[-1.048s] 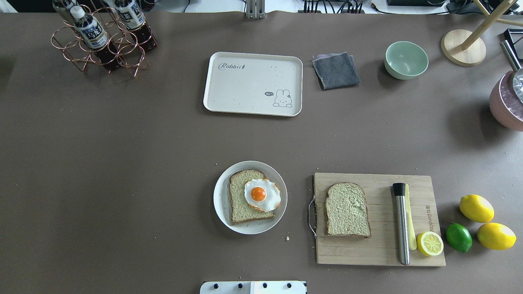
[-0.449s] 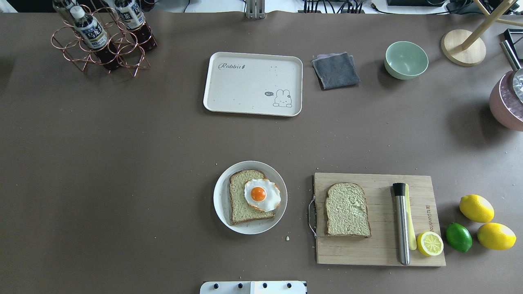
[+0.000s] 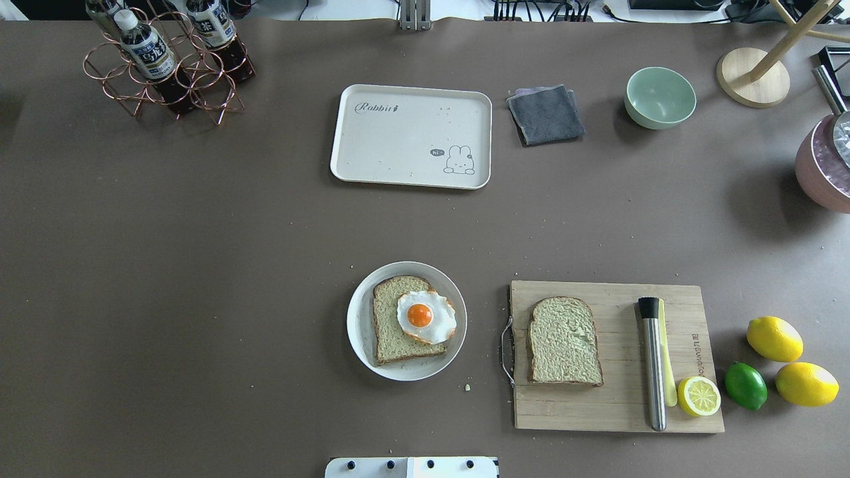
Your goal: Make sandwich and place on tray
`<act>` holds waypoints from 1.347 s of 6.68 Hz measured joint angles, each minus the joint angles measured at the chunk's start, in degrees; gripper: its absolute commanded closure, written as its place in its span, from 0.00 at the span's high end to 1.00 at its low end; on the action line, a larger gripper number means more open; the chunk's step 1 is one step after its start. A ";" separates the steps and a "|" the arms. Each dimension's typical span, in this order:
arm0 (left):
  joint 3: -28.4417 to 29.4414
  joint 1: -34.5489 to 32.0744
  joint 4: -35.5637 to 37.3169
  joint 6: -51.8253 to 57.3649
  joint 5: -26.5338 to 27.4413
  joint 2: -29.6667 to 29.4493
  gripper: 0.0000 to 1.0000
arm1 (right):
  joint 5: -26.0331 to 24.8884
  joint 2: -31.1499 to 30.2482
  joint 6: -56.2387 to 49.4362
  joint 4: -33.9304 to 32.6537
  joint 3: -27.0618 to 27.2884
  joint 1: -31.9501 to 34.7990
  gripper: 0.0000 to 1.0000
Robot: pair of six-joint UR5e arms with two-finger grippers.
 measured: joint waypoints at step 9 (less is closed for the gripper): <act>1.34 0.17 -0.85 -1.50 -0.03 0.77 0.98 | -17.83 1.28 56.45 12.47 21.53 -43.25 0.93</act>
